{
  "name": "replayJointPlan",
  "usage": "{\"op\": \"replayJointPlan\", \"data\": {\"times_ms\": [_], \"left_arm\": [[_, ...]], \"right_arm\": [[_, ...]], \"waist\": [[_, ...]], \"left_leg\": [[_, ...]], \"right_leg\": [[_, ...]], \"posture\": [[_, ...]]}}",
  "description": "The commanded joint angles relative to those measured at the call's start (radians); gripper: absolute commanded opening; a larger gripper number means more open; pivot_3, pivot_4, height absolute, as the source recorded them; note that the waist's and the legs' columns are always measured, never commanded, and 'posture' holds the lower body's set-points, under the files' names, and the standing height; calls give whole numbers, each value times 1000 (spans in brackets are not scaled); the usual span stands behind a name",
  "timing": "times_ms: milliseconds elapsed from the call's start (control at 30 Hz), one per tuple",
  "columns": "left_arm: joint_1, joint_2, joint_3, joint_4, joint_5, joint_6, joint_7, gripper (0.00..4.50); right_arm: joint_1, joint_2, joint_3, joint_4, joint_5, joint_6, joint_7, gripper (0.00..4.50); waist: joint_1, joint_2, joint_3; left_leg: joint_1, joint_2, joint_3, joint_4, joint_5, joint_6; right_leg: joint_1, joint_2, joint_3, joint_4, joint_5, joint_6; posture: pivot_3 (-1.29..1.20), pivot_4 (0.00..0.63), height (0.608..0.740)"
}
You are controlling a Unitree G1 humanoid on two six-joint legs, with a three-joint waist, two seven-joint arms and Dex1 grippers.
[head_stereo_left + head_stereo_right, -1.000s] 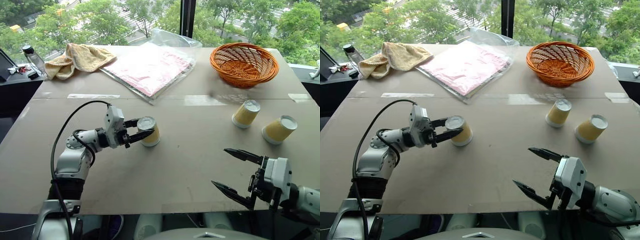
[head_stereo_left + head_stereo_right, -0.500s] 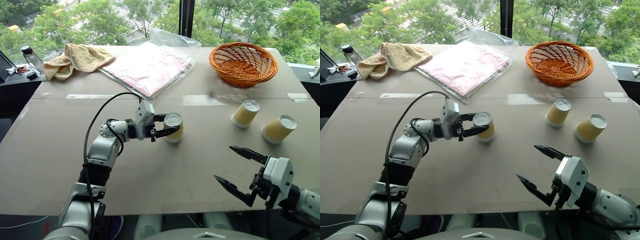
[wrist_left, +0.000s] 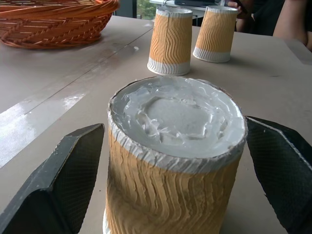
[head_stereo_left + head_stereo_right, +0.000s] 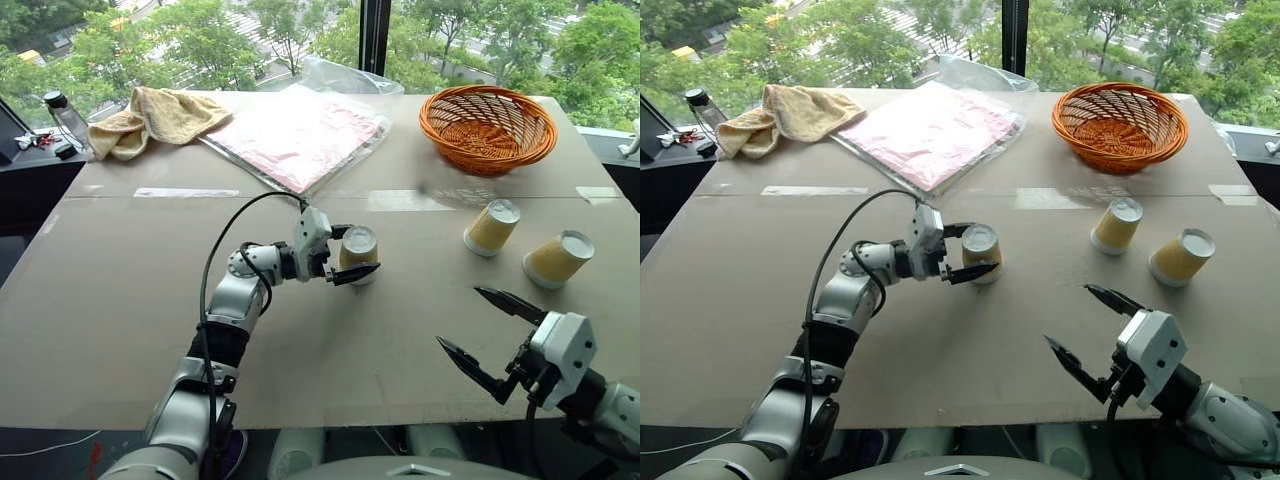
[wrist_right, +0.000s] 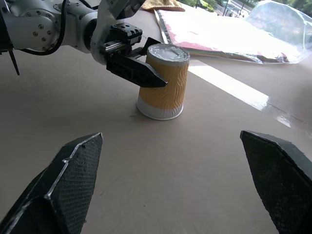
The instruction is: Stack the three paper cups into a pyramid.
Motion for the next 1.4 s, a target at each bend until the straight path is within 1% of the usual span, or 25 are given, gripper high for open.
{"op": "replayJointPlan", "data": {"times_ms": [33,200,367,433,533,600,733,933,1067,1167,1200,1233,1267,1300,1400], "left_arm": [[33,43,62,-102,-70,61,-9,4478],[111,125,140,-241,-178,187,-22,4478],[220,202,184,-360,-239,230,-61,4478],[265,227,189,-418,-265,241,-86,4478],[320,239,190,-507,-289,246,-82,4478],[342,223,201,-548,-330,254,-77,4478],[371,246,199,-611,-380,260,-123,4478],[375,265,202,-680,-478,302,-163,4478],[366,276,195,-701,-515,338,-169,4478],[357,274,187,-706,-520,347,-161,4500],[354,272,185,-706,-522,351,-158,4500],[350,269,183,-704,-521,352,-157,4500],[348,266,181,-701,-519,351,-155,4500],[348,263,179,-697,-513,350,-151,4500],[359,239,177,-683,-474,314,-123,4500]], "right_arm": [[-62,48,-65,11,-8,19,-104,4500],[-188,105,-151,94,-41,91,-258,4500],[-295,96,-207,226,-131,128,-345,4500],[-339,98,-230,274,-141,143,-374,4500],[-405,93,-252,352,-167,177,-419,4500],[-446,95,-259,391,-173,198,-440,4500],[-515,105,-271,445,-157,269,-472,4500],[-571,132,-285,489,-98,346,-479,4500],[-585,135,-294,514,-89,358,-485,4500],[-587,140,-306,526,-75,367,-489,3670],[-586,139,-308,527,-77,360,-487,3282],[-581,136,-308,523,-77,347,-478,2737],[-574,132,-306,516,-75,339,-469,2315],[-563,127,-304,502,-75,335,-460,2146],[-526,121,-313,454,-43,327,-416,2143]], "waist": [[-6,0,0],[-3,1,0],[2,2,1],[-1,3,1],[-1,3,2],[0,4,2],[-3,4,1],[-4,4,2],[-3,5,2],[-3,5,2],[-4,5,2],[-4,5,2],[-5,5,2],[-5,5,2],[-4,5,2]], "left_leg": [[0,0,0,0,0,0],[0,1,-1,0,0,0],[0,0,0,0,0,0],[0,0,0,-1,0,0],[0,0,0,-1,0,0],[0,0,1,-1,0,0],[1,0,1,-1,0,0],[0,0,1,-1,0,0],[0,0,1,-1,0,0],[0,0,1,-1,0,0],[0,0,1,-1,0,0],[0,0,1,-1,0,0],[0,0,1,-1,0,0],[0,0,1,-1,0,0],[0,0,1,-1,0,0]], "right_leg": [[0,0,0,0,0,0],[0,0,0,1,0,-1],[0,0,0,0,-1,-2],[-1,0,0,0,-1,-2],[-1,0,1,0,-1,-3],[-1,0,1,1,-2,-4],[0,0,1,1,-2,-4],[-1,0,1,1,-2,-4],[-1,0,2,1,-2,-4],[-1,0,1,1,-2,-4],[-1,0,2,1,-2,-4],[-1,0,2,1,-2,-4],[-1,0,2,1,-2,-4],[-1,0,2,1,-2,-4],[-1,0,2,0,-1,-3]], "posture": [[0,150,740],[0,150,740],[0,150,740],[0,150,740],[0,150,740],[0,150,740],[0,150,740],[0,150,740],[0,150,740],[0,150,740],[0,150,740],[0,150,740],[0,150,740],[0,150,740],[0,150,740]]}}
